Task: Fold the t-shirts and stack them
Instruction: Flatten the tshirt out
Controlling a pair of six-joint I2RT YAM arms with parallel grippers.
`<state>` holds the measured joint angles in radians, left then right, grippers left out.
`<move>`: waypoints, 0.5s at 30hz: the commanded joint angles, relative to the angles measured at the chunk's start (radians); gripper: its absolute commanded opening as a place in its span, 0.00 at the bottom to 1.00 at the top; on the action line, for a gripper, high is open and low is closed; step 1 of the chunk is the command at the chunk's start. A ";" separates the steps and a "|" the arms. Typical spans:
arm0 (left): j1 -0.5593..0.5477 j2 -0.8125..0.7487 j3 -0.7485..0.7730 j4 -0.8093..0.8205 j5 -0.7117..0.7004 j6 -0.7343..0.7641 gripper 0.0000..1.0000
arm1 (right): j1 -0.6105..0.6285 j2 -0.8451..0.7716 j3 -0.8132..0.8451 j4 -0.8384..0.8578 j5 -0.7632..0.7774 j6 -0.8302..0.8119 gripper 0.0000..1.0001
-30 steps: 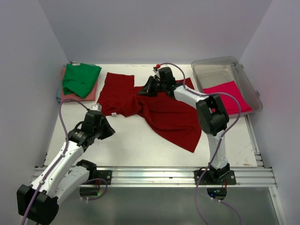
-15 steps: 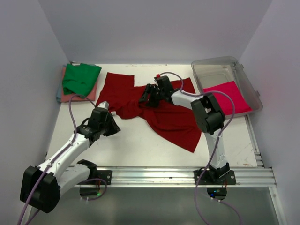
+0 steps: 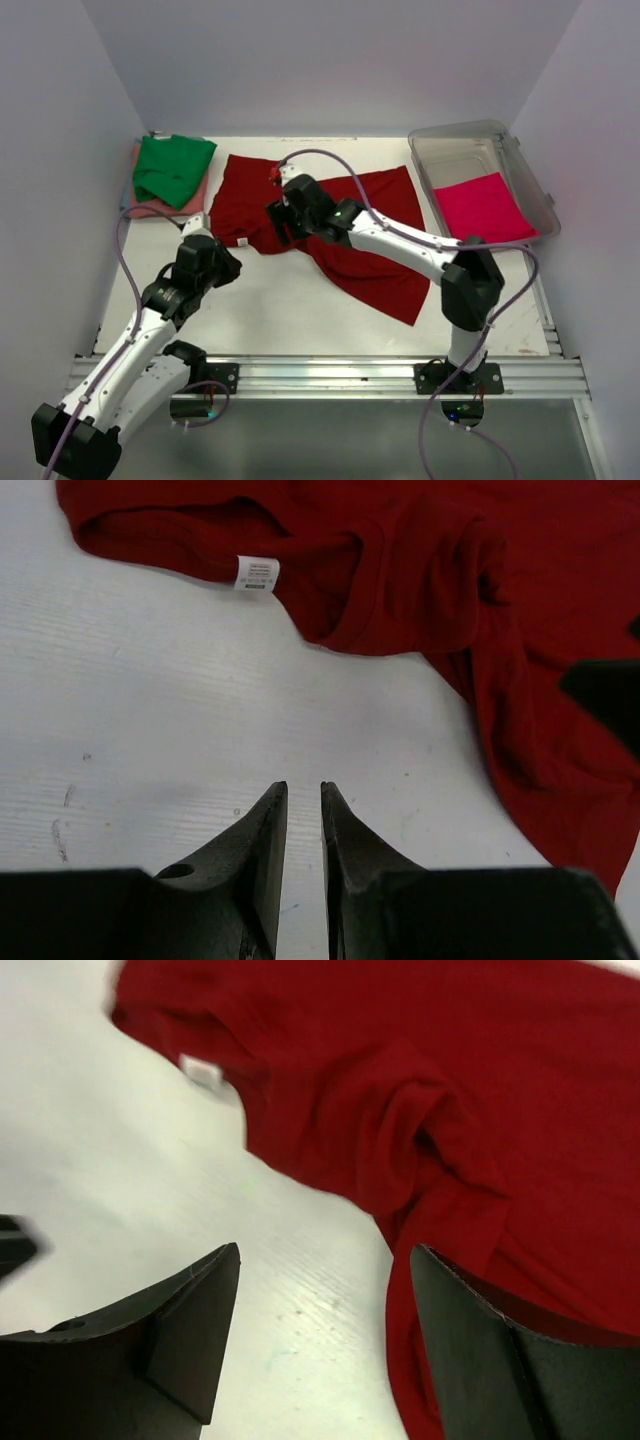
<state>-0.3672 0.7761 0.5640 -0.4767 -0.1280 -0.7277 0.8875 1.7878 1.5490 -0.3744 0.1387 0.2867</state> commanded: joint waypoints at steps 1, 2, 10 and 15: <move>-0.004 -0.063 0.063 -0.052 -0.129 -0.041 0.23 | 0.051 0.158 0.052 -0.173 0.165 -0.089 0.73; -0.004 -0.098 0.066 -0.060 -0.145 -0.045 0.23 | 0.062 0.191 0.098 -0.201 0.183 -0.087 0.72; -0.003 -0.172 0.062 -0.112 -0.194 -0.065 0.24 | 0.103 0.427 0.317 -0.248 0.188 -0.103 0.67; -0.004 -0.166 0.030 -0.105 -0.162 -0.072 0.24 | 0.131 0.485 0.434 -0.299 0.190 -0.126 0.66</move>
<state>-0.3672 0.6083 0.5999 -0.5816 -0.2836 -0.7761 1.0012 2.2719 1.8771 -0.6407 0.2989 0.1963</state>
